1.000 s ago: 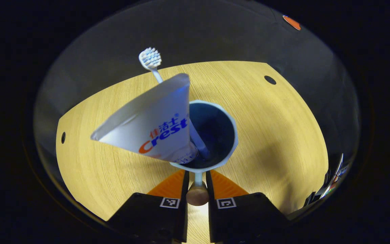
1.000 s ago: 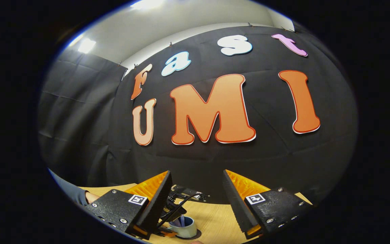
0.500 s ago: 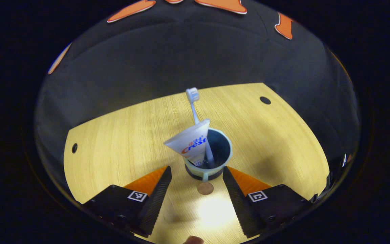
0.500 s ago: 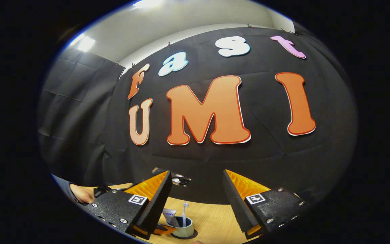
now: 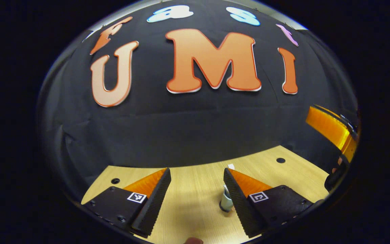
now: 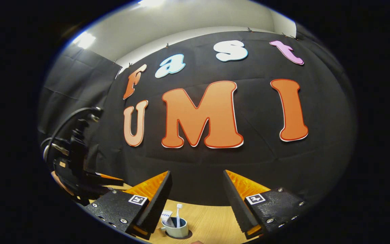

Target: Put the toothbrush and toothpaste on the desktop into the cup, then pick up the cup and place it on the coaster on the desktop.

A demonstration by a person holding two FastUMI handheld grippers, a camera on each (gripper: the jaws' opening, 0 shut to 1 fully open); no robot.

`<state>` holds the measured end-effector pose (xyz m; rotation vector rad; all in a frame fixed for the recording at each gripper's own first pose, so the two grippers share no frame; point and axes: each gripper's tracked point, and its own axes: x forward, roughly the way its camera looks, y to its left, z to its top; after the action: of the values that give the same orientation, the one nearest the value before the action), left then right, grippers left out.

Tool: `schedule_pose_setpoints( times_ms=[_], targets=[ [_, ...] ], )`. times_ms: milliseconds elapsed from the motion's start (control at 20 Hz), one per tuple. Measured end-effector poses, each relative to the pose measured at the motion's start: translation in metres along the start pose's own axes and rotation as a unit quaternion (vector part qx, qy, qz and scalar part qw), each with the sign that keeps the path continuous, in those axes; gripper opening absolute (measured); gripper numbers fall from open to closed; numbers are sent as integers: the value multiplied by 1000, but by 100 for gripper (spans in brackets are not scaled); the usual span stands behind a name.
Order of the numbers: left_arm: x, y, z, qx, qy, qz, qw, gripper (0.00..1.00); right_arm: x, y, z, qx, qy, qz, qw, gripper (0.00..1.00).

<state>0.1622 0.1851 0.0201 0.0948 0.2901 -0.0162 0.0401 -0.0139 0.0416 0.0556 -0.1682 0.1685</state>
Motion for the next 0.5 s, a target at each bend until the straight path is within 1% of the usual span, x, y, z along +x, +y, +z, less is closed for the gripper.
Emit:
schedule_pose_setpoints(
  times_ms=[50, 100, 150, 200, 250, 300, 400, 500],
  targets=[
    [-7, -1, 6, -2, -15, 11, 1000, 94, -1, 2, 3, 0, 0, -3, 1000, 90],
    [-10, -5, 14, 0, -34, 19, 999, 94, -3, 3, 6, -1, 0, -7, 1000, 93],
    [-15, -5, 16, -6, -44, 23, 999, 94, -4, 2, 7, -1, 1, -12, 1000, 90],
    [-18, -3, 20, -5, -60, 24, 998, 94, -6, 4, 9, 3, 2, -16, 1000, 93],
    [-22, -2, 23, -3, -68, 30, 997, 94, -6, 6, 11, 9, 2, -16, 1000, 93],
    [-28, 2, 25, 1, -80, 37, 996, 94, -6, 9, 12, 15, 2, -14, 1000, 90],
    [-39, 15, 28, 7, -97, 61, 993, 94, -4, 21, 10, 21, 10, -7, 1000, 90],
    [-46, 22, 30, 15, -101, 76, 992, 94, -2, 30, 5, 1, 17, -4, 1000, 90]
  ],
)
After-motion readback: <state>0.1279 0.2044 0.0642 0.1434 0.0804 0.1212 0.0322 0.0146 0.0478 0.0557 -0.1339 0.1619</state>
